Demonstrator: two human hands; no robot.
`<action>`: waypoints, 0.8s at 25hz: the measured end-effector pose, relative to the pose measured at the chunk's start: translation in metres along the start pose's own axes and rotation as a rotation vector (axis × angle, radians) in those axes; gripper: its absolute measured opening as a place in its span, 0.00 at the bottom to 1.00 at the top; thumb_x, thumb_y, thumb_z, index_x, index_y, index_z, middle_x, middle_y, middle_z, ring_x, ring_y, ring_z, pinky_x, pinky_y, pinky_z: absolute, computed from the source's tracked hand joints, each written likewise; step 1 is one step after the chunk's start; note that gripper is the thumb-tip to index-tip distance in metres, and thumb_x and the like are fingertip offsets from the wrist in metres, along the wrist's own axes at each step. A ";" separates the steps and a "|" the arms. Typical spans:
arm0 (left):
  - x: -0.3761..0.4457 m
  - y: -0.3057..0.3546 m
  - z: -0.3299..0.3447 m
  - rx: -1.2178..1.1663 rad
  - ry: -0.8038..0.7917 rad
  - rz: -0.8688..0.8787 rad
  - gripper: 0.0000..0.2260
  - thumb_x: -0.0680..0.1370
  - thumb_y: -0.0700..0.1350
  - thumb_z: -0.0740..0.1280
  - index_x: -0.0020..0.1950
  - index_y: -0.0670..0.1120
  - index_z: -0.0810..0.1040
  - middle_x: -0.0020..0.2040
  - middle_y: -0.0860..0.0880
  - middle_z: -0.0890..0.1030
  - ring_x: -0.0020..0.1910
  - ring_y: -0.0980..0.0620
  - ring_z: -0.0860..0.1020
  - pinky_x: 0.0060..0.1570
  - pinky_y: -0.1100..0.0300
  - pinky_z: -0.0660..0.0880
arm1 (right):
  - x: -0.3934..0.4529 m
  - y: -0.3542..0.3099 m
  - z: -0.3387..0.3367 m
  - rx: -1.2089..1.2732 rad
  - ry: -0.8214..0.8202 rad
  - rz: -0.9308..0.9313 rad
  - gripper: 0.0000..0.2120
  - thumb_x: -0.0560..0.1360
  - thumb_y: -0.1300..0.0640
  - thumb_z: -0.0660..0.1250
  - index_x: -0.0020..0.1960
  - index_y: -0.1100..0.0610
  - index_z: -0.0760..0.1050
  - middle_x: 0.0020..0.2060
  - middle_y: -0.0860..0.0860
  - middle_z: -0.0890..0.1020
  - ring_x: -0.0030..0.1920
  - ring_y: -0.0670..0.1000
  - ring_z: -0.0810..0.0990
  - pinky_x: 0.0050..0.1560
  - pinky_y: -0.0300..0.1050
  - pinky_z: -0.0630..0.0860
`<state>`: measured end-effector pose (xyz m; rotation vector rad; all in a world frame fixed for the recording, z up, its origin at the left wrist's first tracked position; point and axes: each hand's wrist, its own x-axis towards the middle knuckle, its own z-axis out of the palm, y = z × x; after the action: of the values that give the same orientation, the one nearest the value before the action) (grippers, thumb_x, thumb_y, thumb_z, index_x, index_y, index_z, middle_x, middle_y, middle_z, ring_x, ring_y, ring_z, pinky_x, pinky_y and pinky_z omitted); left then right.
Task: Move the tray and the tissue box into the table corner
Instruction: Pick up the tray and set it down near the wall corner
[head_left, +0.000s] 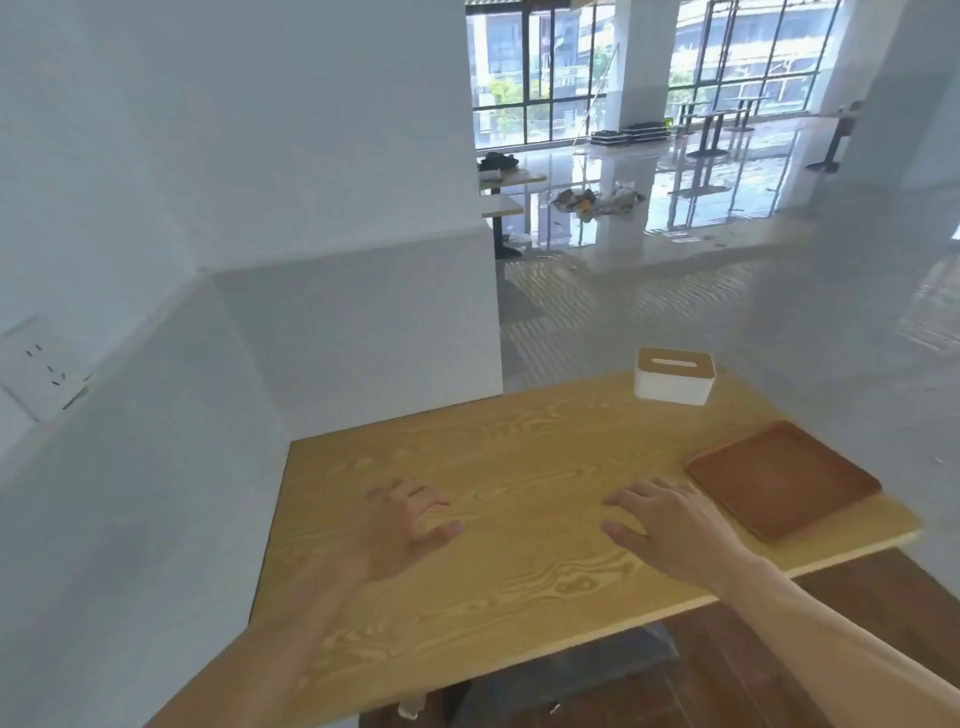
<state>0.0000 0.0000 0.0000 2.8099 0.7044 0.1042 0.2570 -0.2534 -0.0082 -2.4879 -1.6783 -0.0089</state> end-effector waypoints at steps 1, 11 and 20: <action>0.010 0.013 0.007 0.020 -0.009 0.028 0.35 0.71 0.75 0.48 0.64 0.55 0.77 0.64 0.55 0.77 0.64 0.54 0.72 0.64 0.51 0.67 | -0.012 0.014 0.000 -0.005 -0.005 0.016 0.24 0.79 0.34 0.53 0.67 0.43 0.73 0.63 0.42 0.78 0.65 0.47 0.73 0.64 0.48 0.68; 0.087 0.149 0.082 0.121 -0.254 0.182 0.35 0.72 0.75 0.47 0.66 0.57 0.75 0.68 0.55 0.75 0.65 0.54 0.72 0.64 0.51 0.68 | -0.121 0.135 0.008 -0.029 -0.082 0.253 0.23 0.79 0.34 0.53 0.67 0.43 0.73 0.62 0.42 0.79 0.64 0.47 0.75 0.63 0.48 0.69; 0.158 0.185 0.135 0.072 -0.349 0.257 0.36 0.69 0.80 0.47 0.65 0.60 0.74 0.66 0.58 0.75 0.62 0.55 0.74 0.60 0.49 0.73 | -0.138 0.189 0.031 0.022 -0.148 0.411 0.25 0.79 0.33 0.50 0.66 0.44 0.73 0.61 0.41 0.79 0.62 0.47 0.75 0.60 0.49 0.71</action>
<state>0.2405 -0.1126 -0.0829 2.8627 0.2724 -0.3644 0.3777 -0.4464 -0.0717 -2.8251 -1.1691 0.2400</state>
